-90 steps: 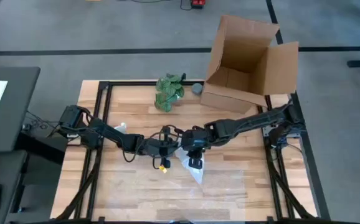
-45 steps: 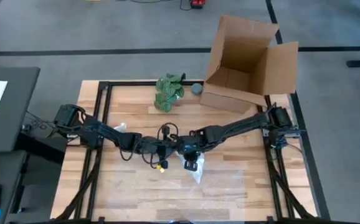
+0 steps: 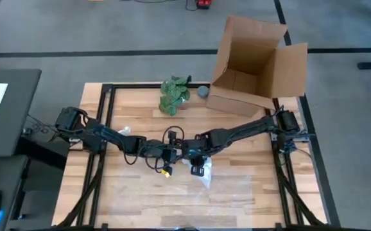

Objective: Wrap mug
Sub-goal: Wrap the blue cup with the bubble wrap

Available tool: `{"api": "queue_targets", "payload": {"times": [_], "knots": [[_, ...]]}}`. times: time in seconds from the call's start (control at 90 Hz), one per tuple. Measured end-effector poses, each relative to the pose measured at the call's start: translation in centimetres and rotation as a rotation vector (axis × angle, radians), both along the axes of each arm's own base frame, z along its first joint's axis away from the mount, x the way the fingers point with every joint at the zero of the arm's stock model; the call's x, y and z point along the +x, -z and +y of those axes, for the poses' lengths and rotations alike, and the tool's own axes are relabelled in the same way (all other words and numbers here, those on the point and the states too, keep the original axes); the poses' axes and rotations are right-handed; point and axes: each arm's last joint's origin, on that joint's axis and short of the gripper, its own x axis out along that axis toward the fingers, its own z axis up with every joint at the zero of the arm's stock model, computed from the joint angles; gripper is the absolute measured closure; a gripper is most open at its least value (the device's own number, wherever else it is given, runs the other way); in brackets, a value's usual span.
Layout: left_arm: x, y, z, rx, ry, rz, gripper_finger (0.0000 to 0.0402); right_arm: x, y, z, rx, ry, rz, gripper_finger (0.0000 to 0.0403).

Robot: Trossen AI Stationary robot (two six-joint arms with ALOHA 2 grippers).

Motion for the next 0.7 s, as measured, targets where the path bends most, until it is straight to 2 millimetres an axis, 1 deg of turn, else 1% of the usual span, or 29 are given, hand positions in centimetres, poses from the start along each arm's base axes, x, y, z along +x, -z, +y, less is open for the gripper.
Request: {"api": "queue_targets", "payload": {"times": [0.189,0.3,0.444,0.522,0.611,0.7], "knots": [[0.0,-0.2,0.0,-0.005,0.002,-0.005,0.0275,-0.3,-0.8,-0.1,-0.016,0.003,0.053,0.0301],[0.0,-0.2,0.0,-0.011,0.001,-0.009,0.0276,-0.3,-1.3,0.2,-0.022,-0.004,0.055,0.0301],[-0.2,-0.3,0.0,-0.012,-0.005,0.009,0.0278,-0.2,-1.4,0.3,-0.029,-0.001,0.048,0.0301],[-0.6,-0.8,0.1,-0.015,-0.026,0.022,0.0286,-0.2,-1.5,0.4,-0.029,-0.004,0.045,0.0301],[-1.2,-1.9,0.3,-0.020,-0.035,0.014,0.0303,-0.2,-1.5,0.6,-0.029,-0.010,0.036,0.0301],[-1.5,-2.9,0.4,-0.042,0.001,-0.015,0.0325,-0.1,-1.6,0.9,-0.028,-0.015,0.017,0.0301]]}}
